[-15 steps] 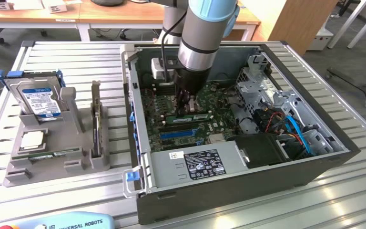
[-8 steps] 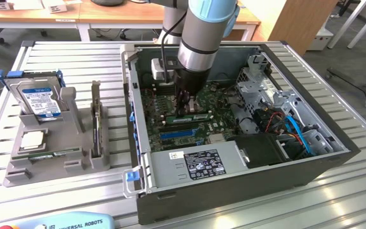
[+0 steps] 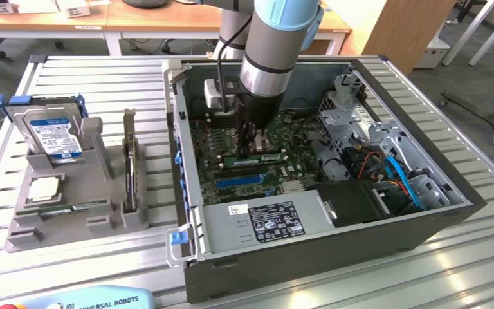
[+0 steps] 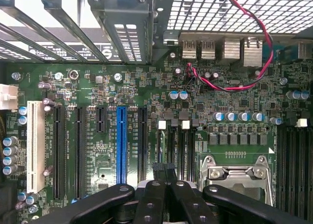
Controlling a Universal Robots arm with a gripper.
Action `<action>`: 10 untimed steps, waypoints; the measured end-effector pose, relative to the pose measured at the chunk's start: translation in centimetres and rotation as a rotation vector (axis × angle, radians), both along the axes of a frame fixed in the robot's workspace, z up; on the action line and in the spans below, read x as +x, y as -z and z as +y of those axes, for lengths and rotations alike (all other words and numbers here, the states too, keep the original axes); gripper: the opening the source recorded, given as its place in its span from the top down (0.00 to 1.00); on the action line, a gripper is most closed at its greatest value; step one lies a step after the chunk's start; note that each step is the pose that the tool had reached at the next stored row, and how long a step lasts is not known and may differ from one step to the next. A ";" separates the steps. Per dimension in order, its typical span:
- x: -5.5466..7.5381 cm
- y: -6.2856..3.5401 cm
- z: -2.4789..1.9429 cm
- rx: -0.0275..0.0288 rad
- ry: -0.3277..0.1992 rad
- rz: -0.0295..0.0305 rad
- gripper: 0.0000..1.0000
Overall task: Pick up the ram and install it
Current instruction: 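Press down the ram until it locks into place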
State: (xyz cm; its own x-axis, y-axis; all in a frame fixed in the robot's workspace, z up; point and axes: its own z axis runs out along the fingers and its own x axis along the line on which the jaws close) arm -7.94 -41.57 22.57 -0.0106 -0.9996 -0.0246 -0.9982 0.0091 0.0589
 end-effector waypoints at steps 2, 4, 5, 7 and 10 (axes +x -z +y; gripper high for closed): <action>0.0 0.06 0.00 -0.0003 0.000 0.0002 0.90; 0.0 0.08 0.00 -0.0005 0.000 0.0002 0.90; 0.0 0.08 0.00 -0.0005 0.000 0.0002 0.90; 0.0 0.09 0.00 -0.0003 0.000 0.0001 0.90; 0.0 0.16 0.00 -0.0003 0.000 0.0001 0.90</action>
